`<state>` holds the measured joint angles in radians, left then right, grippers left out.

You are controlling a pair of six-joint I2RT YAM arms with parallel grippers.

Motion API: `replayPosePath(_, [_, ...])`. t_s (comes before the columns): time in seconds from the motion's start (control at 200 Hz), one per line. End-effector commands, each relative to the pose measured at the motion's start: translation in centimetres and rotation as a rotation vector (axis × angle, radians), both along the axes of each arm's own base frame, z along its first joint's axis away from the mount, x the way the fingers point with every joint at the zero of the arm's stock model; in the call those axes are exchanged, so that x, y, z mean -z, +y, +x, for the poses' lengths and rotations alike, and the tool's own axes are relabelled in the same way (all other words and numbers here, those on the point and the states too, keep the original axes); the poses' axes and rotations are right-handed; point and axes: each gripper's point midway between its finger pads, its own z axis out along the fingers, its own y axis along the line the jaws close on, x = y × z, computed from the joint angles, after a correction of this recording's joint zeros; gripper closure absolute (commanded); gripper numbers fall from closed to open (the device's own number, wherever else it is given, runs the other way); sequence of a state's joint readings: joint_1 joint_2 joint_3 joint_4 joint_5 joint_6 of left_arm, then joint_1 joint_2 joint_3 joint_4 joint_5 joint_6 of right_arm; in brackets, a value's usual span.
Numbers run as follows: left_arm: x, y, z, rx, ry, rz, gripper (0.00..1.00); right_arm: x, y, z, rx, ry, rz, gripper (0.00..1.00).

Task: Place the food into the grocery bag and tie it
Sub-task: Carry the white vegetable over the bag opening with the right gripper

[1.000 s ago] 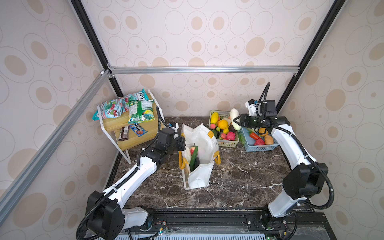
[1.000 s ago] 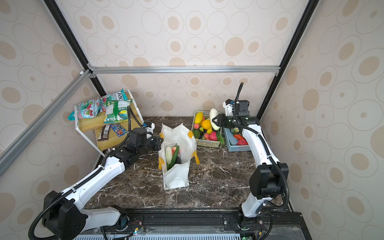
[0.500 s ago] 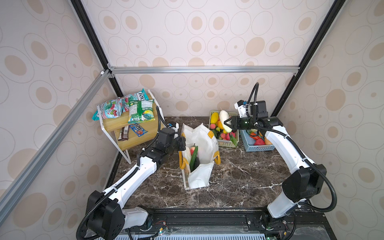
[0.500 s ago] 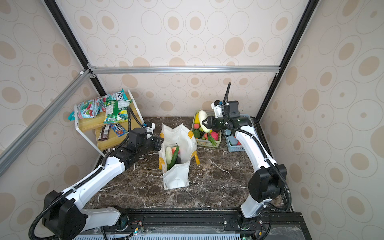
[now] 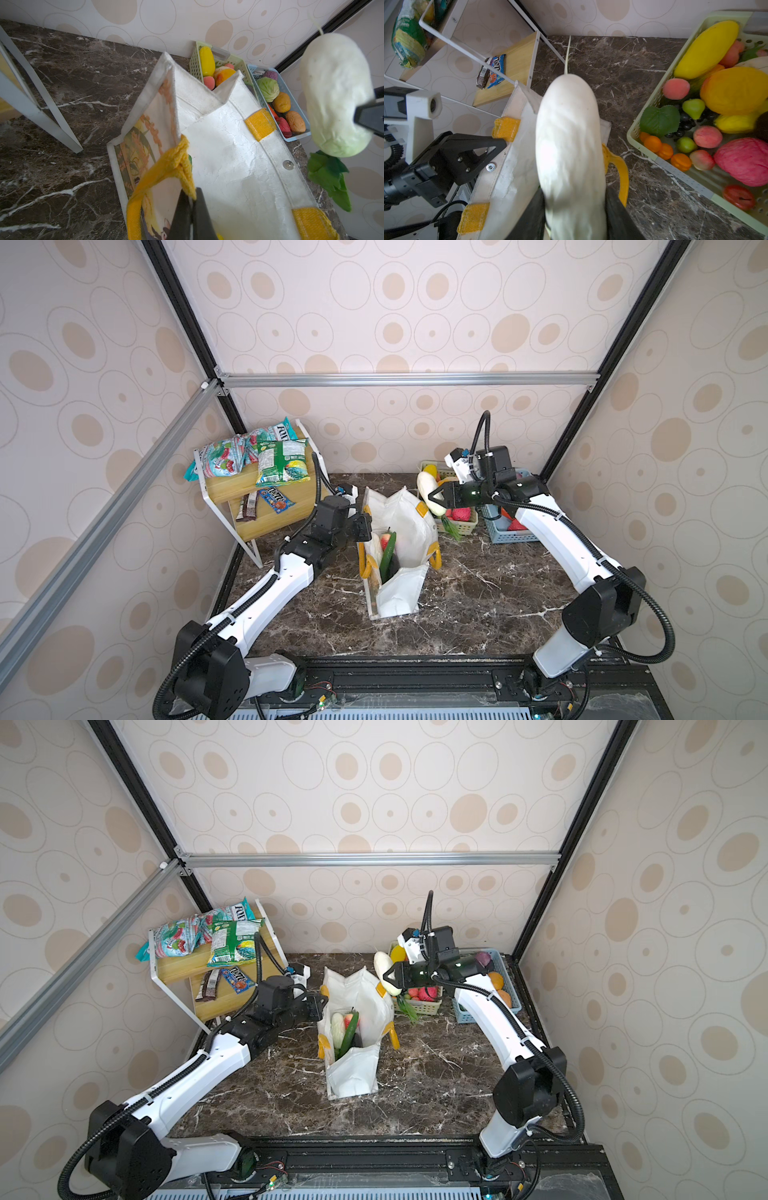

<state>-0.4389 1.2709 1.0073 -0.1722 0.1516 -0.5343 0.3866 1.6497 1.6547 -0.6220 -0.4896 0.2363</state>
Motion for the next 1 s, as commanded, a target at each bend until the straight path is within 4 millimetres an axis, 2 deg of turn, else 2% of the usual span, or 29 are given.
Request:
replayPosePath(0.0, [-1.1,-0.4,0.4,0.003,-0.039,-0.026,1.0,-0.9,0.8,-1.0,-0.036,-0.032,-0.021,0.6])
replayPosePath(0.205, [-1.2,-0.4,0.4,0.004,-0.04,-0.028,1.0,0.0,2.9,-1.9,-0.093,-0.021,-0.048,0.6])
replayPosePath(0.705, [-1.1,-0.4,0.4,0.006,-0.042,-0.024,1.0,4.2,7.1,-3.9,-0.2,0.041,-0.13,0.6])
replayPosePath(0.995, [-1.4,-0.3,0.3,0.008,-0.045,-0.018,1.0,6.3,8.8,-3.9,-0.235,0.068,-0.174,0.6])
